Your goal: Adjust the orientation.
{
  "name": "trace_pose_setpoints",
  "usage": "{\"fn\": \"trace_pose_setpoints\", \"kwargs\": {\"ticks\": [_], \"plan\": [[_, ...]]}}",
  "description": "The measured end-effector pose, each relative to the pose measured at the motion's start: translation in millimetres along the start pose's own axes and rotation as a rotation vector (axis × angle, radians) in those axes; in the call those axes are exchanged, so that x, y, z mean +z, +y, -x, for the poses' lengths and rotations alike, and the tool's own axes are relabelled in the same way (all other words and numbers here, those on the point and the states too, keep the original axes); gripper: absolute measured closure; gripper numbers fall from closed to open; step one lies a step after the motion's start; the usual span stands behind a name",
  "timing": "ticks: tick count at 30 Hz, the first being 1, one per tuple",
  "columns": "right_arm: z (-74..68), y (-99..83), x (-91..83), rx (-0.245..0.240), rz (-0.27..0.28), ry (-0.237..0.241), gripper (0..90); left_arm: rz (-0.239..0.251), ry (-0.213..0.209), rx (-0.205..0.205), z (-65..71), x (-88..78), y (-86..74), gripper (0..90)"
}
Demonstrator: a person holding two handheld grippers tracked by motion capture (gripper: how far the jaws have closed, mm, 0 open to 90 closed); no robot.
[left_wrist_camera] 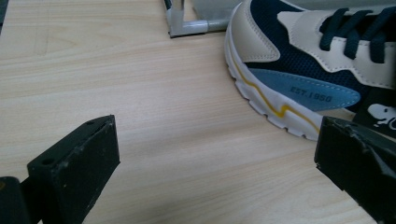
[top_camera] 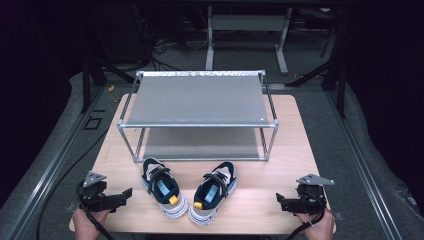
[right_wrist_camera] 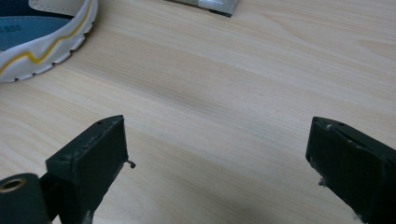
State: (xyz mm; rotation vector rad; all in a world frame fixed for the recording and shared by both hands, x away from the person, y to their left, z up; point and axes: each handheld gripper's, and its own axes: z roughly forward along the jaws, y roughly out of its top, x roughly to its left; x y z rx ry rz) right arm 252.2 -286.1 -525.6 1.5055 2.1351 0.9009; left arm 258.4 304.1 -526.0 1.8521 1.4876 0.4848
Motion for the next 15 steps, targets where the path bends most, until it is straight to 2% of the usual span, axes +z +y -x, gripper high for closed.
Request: {"fn": "trace_pose_setpoints", "kwargs": {"ticks": [1, 2, 3, 15], "plan": [[-0.3, 0.0, -0.5, -0.003, -0.005, 0.000, 5.2, 0.005, -0.002, 0.000, 1.0, -0.3, 0.7, 0.1], [-1.6, 0.1, -1.4, -0.005, -0.015, -0.032, 5.3, 0.005, -0.002, 0.000, 2.6, -1.5, 2.1, 0.1], [-1.9, -0.2, -1.2, -0.002, -0.011, -0.015, 5.6, 0.008, -0.005, -0.001, 3.7, -2.0, 3.0, 0.1], [-5.0, -1.3, -2.1, -0.001, -0.020, 0.006, 6.8, 0.021, -0.040, 0.024, 19.8, -12.3, 17.9, 0.1]]}}
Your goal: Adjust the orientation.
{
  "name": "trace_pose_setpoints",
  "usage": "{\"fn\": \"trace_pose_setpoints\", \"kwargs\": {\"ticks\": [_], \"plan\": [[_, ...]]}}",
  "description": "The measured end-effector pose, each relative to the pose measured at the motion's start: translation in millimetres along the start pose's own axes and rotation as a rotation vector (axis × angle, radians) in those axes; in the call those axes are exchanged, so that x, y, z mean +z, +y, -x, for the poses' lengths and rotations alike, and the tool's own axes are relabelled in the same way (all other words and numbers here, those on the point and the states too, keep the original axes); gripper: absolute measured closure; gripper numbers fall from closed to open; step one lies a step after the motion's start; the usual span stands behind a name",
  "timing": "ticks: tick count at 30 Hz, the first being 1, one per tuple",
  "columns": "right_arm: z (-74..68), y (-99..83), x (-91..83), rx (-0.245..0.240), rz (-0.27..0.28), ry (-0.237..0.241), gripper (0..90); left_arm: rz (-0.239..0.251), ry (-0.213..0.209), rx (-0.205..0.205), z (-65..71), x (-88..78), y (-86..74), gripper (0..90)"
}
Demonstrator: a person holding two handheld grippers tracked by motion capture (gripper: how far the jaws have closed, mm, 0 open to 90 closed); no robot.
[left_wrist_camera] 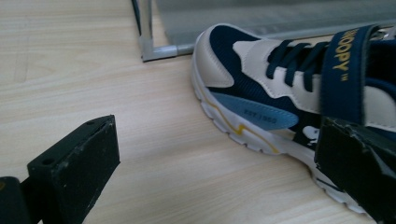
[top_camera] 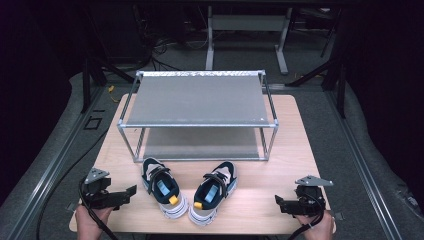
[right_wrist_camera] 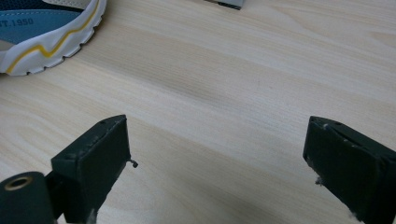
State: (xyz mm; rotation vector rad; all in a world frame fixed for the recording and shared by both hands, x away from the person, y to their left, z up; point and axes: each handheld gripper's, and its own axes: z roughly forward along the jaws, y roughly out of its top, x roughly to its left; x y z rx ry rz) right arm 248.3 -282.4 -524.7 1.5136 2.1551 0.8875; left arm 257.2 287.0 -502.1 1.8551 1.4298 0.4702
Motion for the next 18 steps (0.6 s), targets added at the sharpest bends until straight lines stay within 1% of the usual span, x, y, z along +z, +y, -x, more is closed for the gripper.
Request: {"fn": "trace_pose_setpoints", "kwargs": {"ticks": [2, 3, 6, 7, 9, 10, 11, 12, 14, 16, 17, 18], "plan": [[-0.6, -0.4, -0.3, 0.003, -0.001, 0.006, 6.8, 0.001, -0.009, 0.006, 3.2, -1.3, 2.2, 0.1], [-0.4, -0.5, -2.3, 0.000, -0.001, 0.030, 6.9, 0.000, -0.011, 0.013, 4.8, -2.2, 3.4, 0.1], [-1.6, 0.2, -4.3, 0.002, 0.001, 0.027, 7.0, 0.010, -0.016, 0.025, 9.1, -5.2, 7.1, 0.1], [-2.6, 0.5, -5.4, 0.001, 0.002, 0.014, 7.0, 0.011, -0.018, 0.025, 10.9, -5.9, 8.2, 0.1], [-5.5, 1.5, -6.6, -0.002, 0.004, 0.007, 7.2, 0.008, -0.025, 0.035, 14.6, -6.3, 10.2, 0.1], [-6.2, 1.8, -6.7, -0.002, 0.004, 0.006, 7.3, 0.000, -0.033, 0.046, 18.8, -5.1, 12.1, 0.1], [-6.2, 1.8, -6.7, -0.002, 0.004, 0.006, 7.3, 0.000, -0.033, 0.046, 18.8, -5.1, 12.1, 0.1], [-8.3, 2.2, -6.6, -0.013, 0.001, 0.005, 8.1, -0.005, -0.038, 0.049, 21.0, -4.3, 13.0, 0.1], [-9.0, 2.2, -6.3, -0.017, -0.001, 0.001, 8.2, -0.015, -0.049, 0.052, 25.1, -1.7, 15.4, 0.3], [-8.8, 2.3, -3.4, -0.021, -0.010, 0.007, 8.4, -0.019, -0.059, 0.053, 29.5, 0.9, 18.4, 1.6], [-7.7, 2.3, -1.6, -0.015, -0.012, 0.028, 8.4, -0.018, -0.062, 0.055, 32.2, 1.8, 20.0, 2.5], [-8.0, 2.4, -1.7, -0.014, -0.009, 0.027, 8.4, -0.013, -0.069, 0.059, 37.1, 3.2, 22.4, 2.6]]}}
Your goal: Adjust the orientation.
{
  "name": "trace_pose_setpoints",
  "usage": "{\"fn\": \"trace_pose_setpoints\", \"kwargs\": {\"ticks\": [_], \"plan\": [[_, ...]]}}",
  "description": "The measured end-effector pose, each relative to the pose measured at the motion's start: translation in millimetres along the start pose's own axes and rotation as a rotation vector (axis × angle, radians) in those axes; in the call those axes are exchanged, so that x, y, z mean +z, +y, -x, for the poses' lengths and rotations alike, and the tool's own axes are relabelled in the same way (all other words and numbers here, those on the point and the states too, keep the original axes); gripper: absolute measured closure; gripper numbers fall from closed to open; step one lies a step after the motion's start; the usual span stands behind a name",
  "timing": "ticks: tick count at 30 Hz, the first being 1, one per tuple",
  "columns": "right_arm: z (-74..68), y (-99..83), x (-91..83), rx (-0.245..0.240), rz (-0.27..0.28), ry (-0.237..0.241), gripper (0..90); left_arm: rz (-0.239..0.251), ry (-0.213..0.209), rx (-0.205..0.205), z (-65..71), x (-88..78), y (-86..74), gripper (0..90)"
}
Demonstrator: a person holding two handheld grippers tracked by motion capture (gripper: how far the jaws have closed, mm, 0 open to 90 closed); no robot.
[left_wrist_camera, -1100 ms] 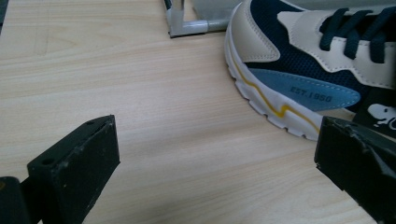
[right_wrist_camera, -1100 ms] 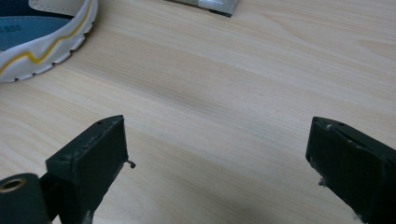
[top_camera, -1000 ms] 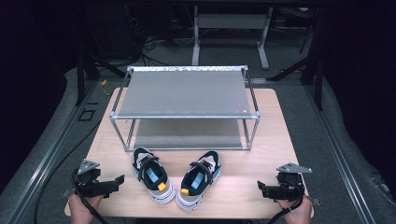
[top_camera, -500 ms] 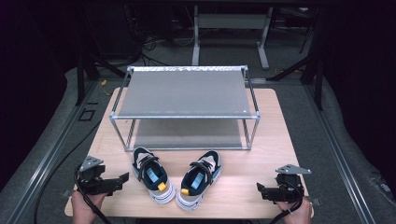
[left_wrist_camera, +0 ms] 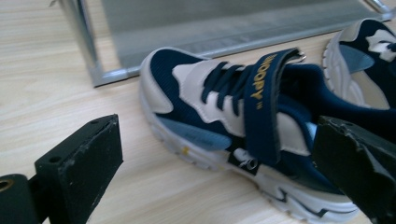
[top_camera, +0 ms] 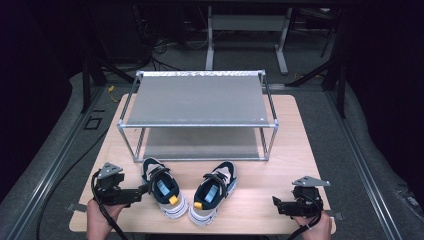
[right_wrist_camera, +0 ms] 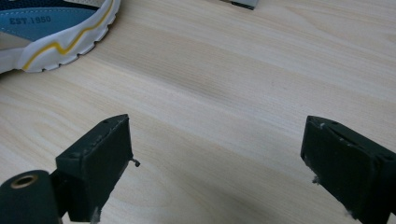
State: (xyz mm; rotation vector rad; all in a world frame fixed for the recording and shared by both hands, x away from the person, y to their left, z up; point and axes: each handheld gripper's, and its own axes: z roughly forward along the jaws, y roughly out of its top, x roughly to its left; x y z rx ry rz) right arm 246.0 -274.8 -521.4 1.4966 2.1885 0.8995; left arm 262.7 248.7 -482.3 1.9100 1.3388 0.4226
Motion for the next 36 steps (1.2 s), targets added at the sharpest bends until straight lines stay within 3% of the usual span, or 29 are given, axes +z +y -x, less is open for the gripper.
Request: {"fn": "trace_pose_setpoints", "kwargs": {"ticks": [5, 12, 14, 17, 18, 19, 20, 24, 25, 36], "plan": [[-1.8, 0.5, -1.4, 0.002, 0.008, -0.008, 8.5, -0.003, -0.025, 0.011, 10.2, 6.5, 3.3, 4.6], [3.6, -3.9, 0.5, 0.025, -0.001, 0.002, 9.5, -0.038, -0.053, 0.018, 17.9, 24.5, 0.6, 15.6], [3.9, -4.3, 0.7, 0.028, -0.003, 0.021, 9.7, -0.042, -0.063, 0.019, 19.4, 29.4, 1.1, 25.3], [3.2, -4.3, 0.5, 0.023, -0.004, 0.016, 10.8, -0.050, -0.055, 0.043, 22.6, 33.7, 1.7, 30.7], [2.5, -4.5, -0.1, 0.023, -0.002, 0.013, 11.2, -0.054, -0.046, 0.055, 23.3, 34.4, 1.7, 36.2], [2.5, -4.5, -0.1, 0.023, -0.002, 0.013, 11.2, -0.056, -0.039, 0.062, 24.0, 34.7, 1.6, 36.2], [1.9, -5.0, 0.2, 0.025, 0.006, 0.008, 11.3, -0.059, -0.036, 0.064, 24.2, 35.5, 1.1, 44.0], [1.7, -5.1, -0.5, 0.021, 0.006, 0.008, 12.2, -0.061, -0.048, 0.077, 24.2, 34.9, 0.6, 49.4], [1.5, -4.8, -1.1, 0.020, 0.002, 0.007, 12.6, -0.067, -0.040, 0.100, 24.5, 33.7, 1.2, 50.6], [4.0, -4.8, -4.4, 0.035, 0.005, 0.015, 13.0, -0.086, -0.056, 0.132, 15.1, 28.8, 1.3, 59.8]]}}
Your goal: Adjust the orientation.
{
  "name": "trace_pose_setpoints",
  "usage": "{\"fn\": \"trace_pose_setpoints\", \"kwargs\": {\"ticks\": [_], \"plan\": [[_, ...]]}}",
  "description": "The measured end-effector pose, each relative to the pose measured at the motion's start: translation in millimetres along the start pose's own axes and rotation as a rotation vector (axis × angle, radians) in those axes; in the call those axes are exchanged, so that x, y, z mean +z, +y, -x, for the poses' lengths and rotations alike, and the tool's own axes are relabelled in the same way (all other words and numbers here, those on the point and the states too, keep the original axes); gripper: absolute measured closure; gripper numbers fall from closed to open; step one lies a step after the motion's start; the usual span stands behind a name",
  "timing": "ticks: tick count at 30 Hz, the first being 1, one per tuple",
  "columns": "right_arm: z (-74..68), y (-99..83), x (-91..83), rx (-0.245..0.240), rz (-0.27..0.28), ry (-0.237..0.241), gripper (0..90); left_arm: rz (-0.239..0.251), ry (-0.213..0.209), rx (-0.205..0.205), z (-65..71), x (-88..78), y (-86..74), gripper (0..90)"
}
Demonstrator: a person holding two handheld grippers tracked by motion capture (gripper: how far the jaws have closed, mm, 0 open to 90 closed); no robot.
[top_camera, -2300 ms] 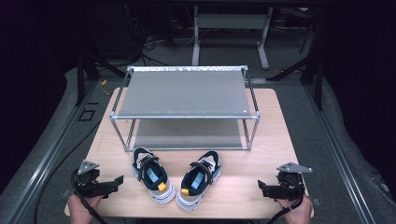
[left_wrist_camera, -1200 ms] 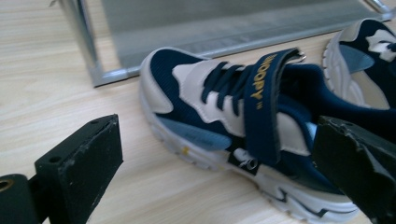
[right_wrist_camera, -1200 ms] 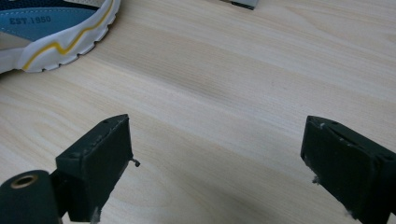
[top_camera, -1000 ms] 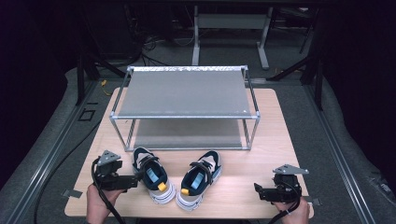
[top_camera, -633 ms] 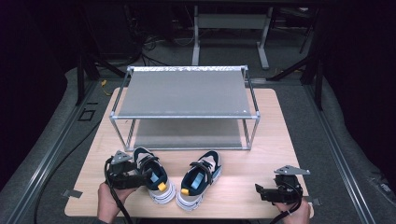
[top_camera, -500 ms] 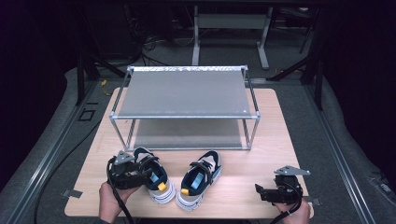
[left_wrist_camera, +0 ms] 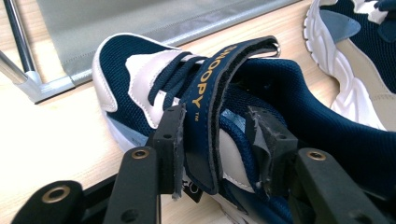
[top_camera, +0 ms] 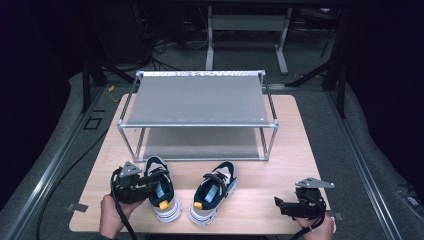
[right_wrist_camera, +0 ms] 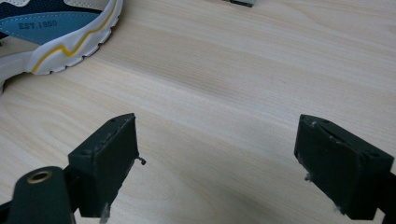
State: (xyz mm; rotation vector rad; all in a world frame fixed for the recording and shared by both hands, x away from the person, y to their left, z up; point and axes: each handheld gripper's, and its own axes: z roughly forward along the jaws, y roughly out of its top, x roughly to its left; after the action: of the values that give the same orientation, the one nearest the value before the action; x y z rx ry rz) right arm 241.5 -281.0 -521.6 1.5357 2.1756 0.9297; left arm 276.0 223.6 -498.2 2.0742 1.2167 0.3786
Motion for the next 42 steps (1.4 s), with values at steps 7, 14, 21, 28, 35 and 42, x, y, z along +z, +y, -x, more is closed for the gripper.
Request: {"fn": "trace_pose_setpoints", "kwargs": {"ticks": [7, 14, 21, 28, 35, 42], "plan": [[0.6, 0.0, -0.1, 0.001, 0.002, 0.008, 13.2, -0.033, -0.047, 0.100, -8.9, -1.3, 2.6, 62.4], [-2.0, 2.5, 2.0, -0.001, -0.001, 0.019, 13.3, -0.051, -0.137, 0.201, -20.6, 5.6, 11.5, 65.1], [-4.6, 4.0, 0.8, -0.009, 0.000, 0.004, 13.4, -0.060, -0.098, 0.145, -25.8, 7.7, 17.5, 39.6], [-3.8, 2.8, -0.4, -0.001, -0.005, 0.011, 13.4, 0.020, -0.021, 0.007, -10.0, -17.6, 5.6, 15.1], [-5.7, 2.3, 1.7, 0.001, 0.002, 0.009, 13.4, 0.032, 0.020, 0.006, 18.1, -24.6, 3.0, 2.0], [-8.2, 2.3, 4.3, -0.001, -0.006, 0.014, 13.6, -0.008, 0.074, 0.032, 32.1, -4.7, -5.3, 1.0]]}}
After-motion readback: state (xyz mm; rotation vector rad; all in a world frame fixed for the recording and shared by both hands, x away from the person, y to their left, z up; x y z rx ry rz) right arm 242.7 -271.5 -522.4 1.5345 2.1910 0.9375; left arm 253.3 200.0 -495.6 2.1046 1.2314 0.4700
